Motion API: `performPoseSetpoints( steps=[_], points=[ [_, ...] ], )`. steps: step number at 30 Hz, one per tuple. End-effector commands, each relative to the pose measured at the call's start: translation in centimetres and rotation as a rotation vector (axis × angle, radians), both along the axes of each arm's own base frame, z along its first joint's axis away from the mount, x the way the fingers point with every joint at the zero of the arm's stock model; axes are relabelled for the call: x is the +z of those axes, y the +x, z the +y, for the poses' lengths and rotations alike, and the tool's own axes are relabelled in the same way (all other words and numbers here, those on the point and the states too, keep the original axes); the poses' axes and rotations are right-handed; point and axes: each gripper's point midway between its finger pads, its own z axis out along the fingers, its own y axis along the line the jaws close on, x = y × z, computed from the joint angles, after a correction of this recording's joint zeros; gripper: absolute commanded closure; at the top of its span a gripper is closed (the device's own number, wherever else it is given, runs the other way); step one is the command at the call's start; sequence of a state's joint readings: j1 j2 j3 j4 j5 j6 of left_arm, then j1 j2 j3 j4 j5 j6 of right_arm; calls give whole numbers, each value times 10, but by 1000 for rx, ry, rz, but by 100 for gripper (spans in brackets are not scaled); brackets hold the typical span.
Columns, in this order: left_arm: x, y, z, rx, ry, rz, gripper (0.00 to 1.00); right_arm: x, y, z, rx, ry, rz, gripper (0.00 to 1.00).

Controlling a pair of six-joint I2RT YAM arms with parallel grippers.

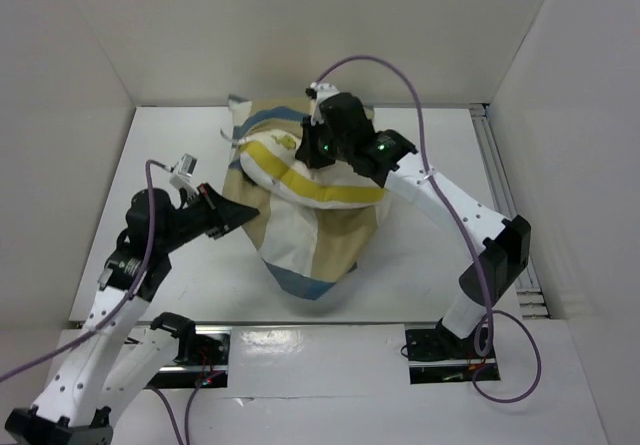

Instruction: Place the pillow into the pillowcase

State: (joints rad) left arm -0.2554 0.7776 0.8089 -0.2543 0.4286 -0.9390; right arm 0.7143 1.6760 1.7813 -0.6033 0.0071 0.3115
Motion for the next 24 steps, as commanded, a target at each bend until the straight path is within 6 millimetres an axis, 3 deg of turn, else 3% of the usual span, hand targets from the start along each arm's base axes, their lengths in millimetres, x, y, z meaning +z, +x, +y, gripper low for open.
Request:
performPoseSetpoints(
  steps=[1, 2, 3, 5, 6, 9, 10, 11, 12, 13, 15, 16, 19, 20, 23, 24],
  points=[
    [-43, -59, -11, -124, -49, 234, 100, -118, 2, 7, 17, -130, 146, 100],
    [-41, -71, -11, -137, -53, 216, 100, -141, 2, 7, 10, -145, 177, 100],
    [-46, -77, -11, -149, -64, 235, 100, -177, 0, -1, -6, -188, 241, 100],
    [-43, -90, -12, -179, -72, 228, 100, -188, 6, -4, -26, -186, 255, 100],
    [-43, -94, -13, -200, -77, 240, 100, -181, 13, -7, -40, -174, 244, 100],
    [-18, -100, -12, -223, -70, 180, 100, -126, 44, 0, -73, -113, 162, 100],
    [2, -101, -13, -238, -76, 133, 100, -111, 53, 4, -73, -113, 133, 100],
    [11, -100, -13, -245, -66, 106, 100, -55, 68, 13, -75, -51, 34, 100],
    [23, -105, -15, -264, -73, 77, 100, -37, 70, 11, -86, -46, 19, 100],
    [41, -106, -14, -268, -72, 36, 100, 5, 76, 16, -82, 4, -54, 100],
    [53, -107, -13, -273, -66, 3, 100, 31, 73, 20, -74, 35, -91, 100],
    [63, -108, -13, -276, -65, -29, 100, 31, 67, 27, -57, 36, -91, 100],
    [61, -108, -14, -287, -59, -28, 100, -9, 59, 44, -7, 14, -44, 100],
    [60, -106, -14, -287, -57, -19, 100, -56, 47, 47, 16, -38, 40, 100],
    [51, -103, -16, -302, -42, -13, 100, -127, 24, 52, 48, -87, 145, 100],
    [51, -103, -16, -305, -35, -22, 100, -174, 10, 39, 41, -150, 228, 100]
  ],
)
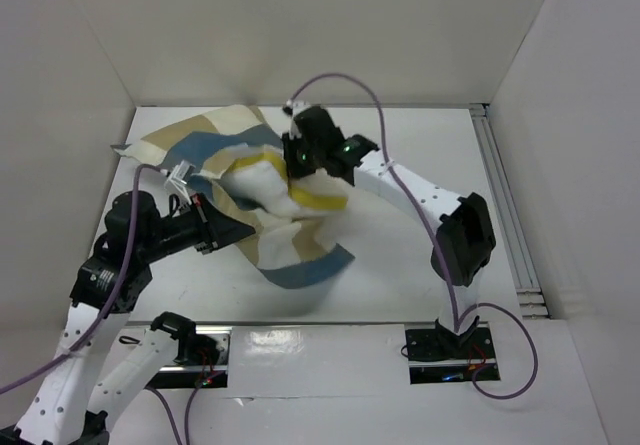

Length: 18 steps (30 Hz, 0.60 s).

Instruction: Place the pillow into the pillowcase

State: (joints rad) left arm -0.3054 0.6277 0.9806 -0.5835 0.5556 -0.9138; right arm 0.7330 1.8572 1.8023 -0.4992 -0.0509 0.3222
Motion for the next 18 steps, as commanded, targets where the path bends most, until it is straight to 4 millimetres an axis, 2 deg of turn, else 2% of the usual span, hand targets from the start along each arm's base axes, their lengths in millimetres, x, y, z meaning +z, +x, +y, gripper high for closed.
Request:
performPoseSetpoints(
  steps=[1, 2, 3, 4, 5, 6, 7, 8, 9, 10, 11, 12, 14, 15, 17, 18],
  points=[
    [1, -17, -12, -137, -18, -1, 100, -130, -19, -12, -29, -160, 189, 100],
    [0, -17, -12, -142, -7, -17, 100, -146, -28, -22, -45, -184, 220, 100],
    [-4, -15, -13, -162, 14, -29, 94, -149, -31, -27, -52, -194, 222, 100],
    [-7, -11, -12, -159, 40, -5, 79, -146, -31, -35, -64, -192, 223, 100],
    [-11, -7, -11, -153, 67, 0, 65, -133, -36, -39, -71, -169, 211, 68],
    [-14, -2, -8, -153, 114, -27, 39, -122, -35, -45, -82, -153, 196, 48],
    [-19, 9, -3, -110, 163, -29, 30, -113, -40, -49, -82, -147, 190, 35],
    [-25, 19, 0, -88, 215, 2, 24, -85, -45, -53, -90, -95, 153, 27],
    [-32, 29, 6, -75, 285, -22, 20, -85, -55, -62, -96, -98, 167, 17],
    [-38, 38, 10, -53, 332, -15, 16, -80, -61, -69, -112, -93, 164, 13],
    [-43, 56, 24, 31, 415, -12, 16, -74, -66, -75, -128, -78, 158, 11],
    [-61, 65, 25, 28, 475, 34, 16, -68, -79, -90, -167, -63, 160, 9],
    [-75, 79, 31, 36, 565, 33, 15, -70, -94, -106, -205, -53, 174, 6],
    [-84, 90, 28, 22, 617, 31, 13, -76, -105, -124, -263, -51, 190, 5],
    [-93, 101, 21, 15, 655, 49, 13, -89, -117, -145, -329, -60, 225, 3],
    [-92, 107, 11, 4, 673, 32, 13, -96, -123, -151, -355, -56, 240, 6]
  ],
)
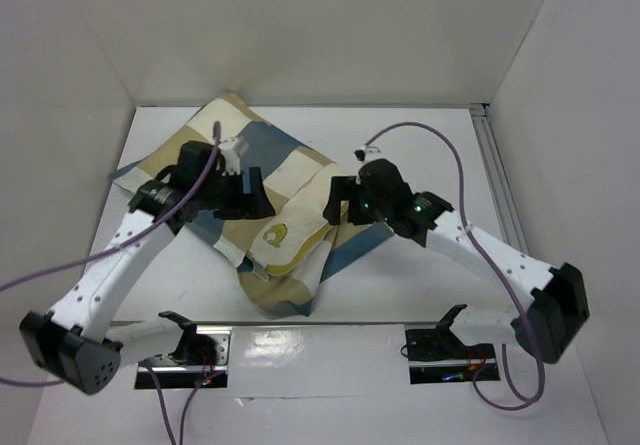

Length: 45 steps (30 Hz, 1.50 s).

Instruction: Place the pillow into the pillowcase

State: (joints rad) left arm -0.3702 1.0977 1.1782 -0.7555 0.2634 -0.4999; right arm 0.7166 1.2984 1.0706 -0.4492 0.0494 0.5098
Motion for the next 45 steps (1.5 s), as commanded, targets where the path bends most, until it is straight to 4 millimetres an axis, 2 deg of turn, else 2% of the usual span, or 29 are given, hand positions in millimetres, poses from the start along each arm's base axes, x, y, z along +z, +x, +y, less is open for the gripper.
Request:
performPoseSetpoints(
  steps=[1, 2, 3, 4, 6, 8, 9, 10, 11, 13, 15, 16, 17, 18, 21, 22, 23, 24, 25, 26, 29, 30, 32, 33, 37, 40, 41, 42, 45],
  points=[
    [-14, 24, -4, -28, 173, -57, 13, -50, -27, -44, -173, -40, 138, 9],
    [-18, 29, -9, -30, 205, -54, 13, -59, -30, -53, -198, -30, 171, 10],
    [-33, 42, -12, -8, 281, -41, 13, -64, -31, -52, -200, 1, 183, 10],
    [-33, 41, -29, -43, 310, -61, 12, -81, -43, -51, -185, 22, 245, 10],
    [-41, 48, -41, -46, 385, -73, 11, -87, -39, -49, -196, 73, 254, 9],
    [-55, 51, -60, -88, 476, -90, 9, -106, -46, -48, -206, 90, 316, 8],
    [-60, 51, -67, -110, 506, -98, 7, -106, -43, -42, -189, 117, 303, 8],
    [-76, 48, -79, -153, 569, -95, 6, -106, -43, -39, -189, 141, 309, 8],
    [-79, 49, -86, -172, 597, -107, 4, -114, -42, -36, -200, 166, 332, 11],
    [-87, 54, -81, -144, 723, -121, 2, -114, -39, -31, -209, 201, 334, 11],
    [-101, 59, -84, -147, 810, -127, 1, -125, -45, -28, -223, 232, 379, 11],
    [-101, 64, -81, -122, 856, -151, 0, -120, -40, -24, -226, 259, 363, 12],
    [-104, 65, -84, -124, 861, -147, 0, -126, -42, -25, -240, 263, 378, 12],
    [-118, 69, -80, -139, 898, -122, 0, -130, -44, -26, -248, 266, 387, 12],
    [-130, 80, -76, -126, 958, -115, 0, -137, -47, -29, -272, 267, 401, 12],
    [-144, 81, -73, -135, 1006, -90, 0, -134, -44, -27, -269, 277, 389, 12],
    [-149, 85, -70, -119, 1013, -70, 2, -137, -45, -28, -269, 277, 389, 12],
    [-158, 88, -67, -117, 993, -16, 19, -133, -43, -25, -263, 300, 383, 12],
    [-154, 99, -63, -95, 958, 8, 40, -137, -43, -22, -265, 305, 401, 12],
    [-152, 103, -62, -64, 917, 31, 99, -140, -45, -19, -256, 300, 407, 12],
    [-123, 114, -52, 25, 792, 48, 100, -136, -38, 2, -249, 302, 414, 12],
    [-115, 116, -50, 36, 753, 40, 100, -134, -44, 14, -218, 307, 420, 12],
    [-80, 122, -48, 51, 588, 16, 100, -125, -38, 31, -195, 360, 395, 17],
    [-70, 125, -46, 56, 541, 7, 100, -130, -38, 36, -205, 371, 413, 20],
    [-35, 125, -38, 52, 418, -22, 100, -117, -20, 58, -181, 433, 369, 37],
    [-26, 127, -34, 60, 384, -28, 100, -114, -7, 64, -164, 422, 315, 64],
    [-22, 127, -31, 63, 371, -32, 100, -118, -7, 63, -160, 409, 316, 87],
    [-22, 126, -34, 53, 361, -28, 100, -118, -4, 61, -169, 410, 314, 99],
    [-18, 123, -38, 47, 310, -11, 100, -111, 3, 47, -173, 363, 267, 100]
  ],
)
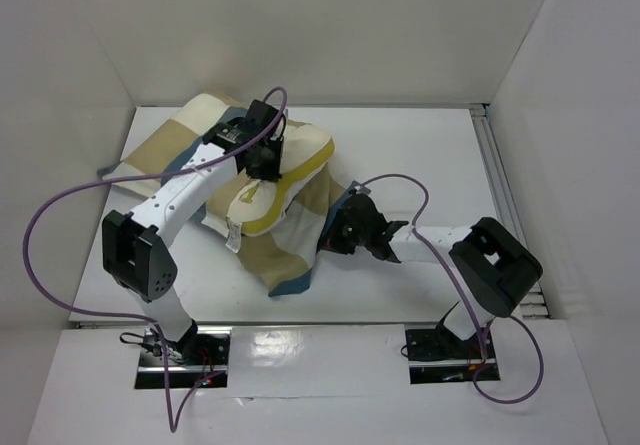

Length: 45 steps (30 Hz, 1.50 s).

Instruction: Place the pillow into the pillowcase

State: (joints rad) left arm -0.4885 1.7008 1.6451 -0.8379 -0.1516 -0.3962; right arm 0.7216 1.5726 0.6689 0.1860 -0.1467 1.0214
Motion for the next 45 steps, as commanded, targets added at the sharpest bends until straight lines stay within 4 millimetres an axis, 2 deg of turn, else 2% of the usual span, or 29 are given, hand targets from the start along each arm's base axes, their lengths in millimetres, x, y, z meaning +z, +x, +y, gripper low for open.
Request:
performPoseSetpoints(
  steps=[1, 2, 7, 8, 10, 11, 12, 13, 14, 16, 17, 19, 21, 22, 23, 25, 26, 29, 30, 31, 33, 34, 36, 37, 39, 40, 41, 42, 45],
  points=[
    [28, -1, -19, -38, -122, -37, 100, 43, 42, -9, -47, -73, -197, 100],
    [28, -5, -26, -30, -138, -30, 100, 31, 33, -27, -46, -180, -148, 100],
    [28, -16, -78, -94, -194, -19, 100, 49, 41, -100, -159, -301, -185, 100],
    [28, -17, -85, -100, -209, -11, 100, 62, 46, -122, -204, -305, -211, 100],
    [34, -9, -93, -86, -216, -32, 100, 73, 50, -130, -212, -287, -239, 100],
    [29, -4, -97, -85, -210, -23, 100, 78, 48, -124, -171, -247, -233, 100],
    [28, -2, -95, -76, -197, -26, 100, 82, 53, -117, -153, -204, -245, 65],
    [33, 2, -93, -67, -203, -37, 100, 76, 53, -108, -117, -180, -227, 39],
    [33, 7, -87, -51, -203, -38, 100, 72, 45, -91, -52, -121, -202, 26],
    [33, 12, -80, -37, -210, -35, 100, 71, 51, -74, -37, -47, -207, 11],
    [33, 16, -75, -21, -210, -37, 100, 59, 49, -64, -29, -12, -159, 11],
    [37, 18, -70, -11, -215, -45, 100, 55, 51, -42, -2, 41, -172, 11],
    [42, 19, -65, -3, -221, -57, 100, 41, 52, -15, 55, 29, -145, 18],
    [46, 20, -61, 5, -225, -66, 100, 35, 52, -8, 66, 18, -137, 27],
    [50, 21, -57, 14, -230, -75, 100, 32, 53, -1, 85, 10, -137, 60],
    [47, 23, -52, 29, -219, -72, 100, 24, 59, 1, 76, -32, -124, 100],
    [51, 21, -49, 35, -215, -79, 100, 20, 59, -2, 72, -55, -123, 100],
    [47, 25, -33, 71, -176, -91, 100, 35, 75, -44, -34, -104, -167, 100],
    [41, 25, -26, 87, -158, -79, 100, 54, 79, -59, -62, -109, -219, 100],
    [40, 26, -19, 103, -152, -70, 100, 53, 84, -91, -131, -167, -193, 100],
    [44, 29, -11, 130, -161, -78, 100, 73, 92, -121, -187, -210, -231, 100],
    [46, 28, -10, 137, -166, -75, 100, 100, 100, -145, -235, -226, -301, 100],
    [51, 30, -11, 137, -173, -86, 100, 118, 97, -171, -268, -270, -315, 100],
    [58, 29, -15, 141, -178, -101, 100, 148, 103, -187, -303, -291, -385, 100],
    [54, 32, -18, 164, -138, -101, 100, 162, 94, -199, -309, -333, -389, 100],
    [58, 34, -27, 152, -131, -112, 100, 184, 92, -206, -330, -335, -434, 100],
    [52, 35, -30, 161, -117, -101, 100, 187, 88, -209, -332, -346, -441, 100],
    [30, 43, -30, 176, -69, -66, 100, 191, 84, -210, -334, -343, -448, 100],
    [1, 47, -45, 184, -32, 2, 100, 190, 77, -216, -341, -363, -437, 100]
  ],
)
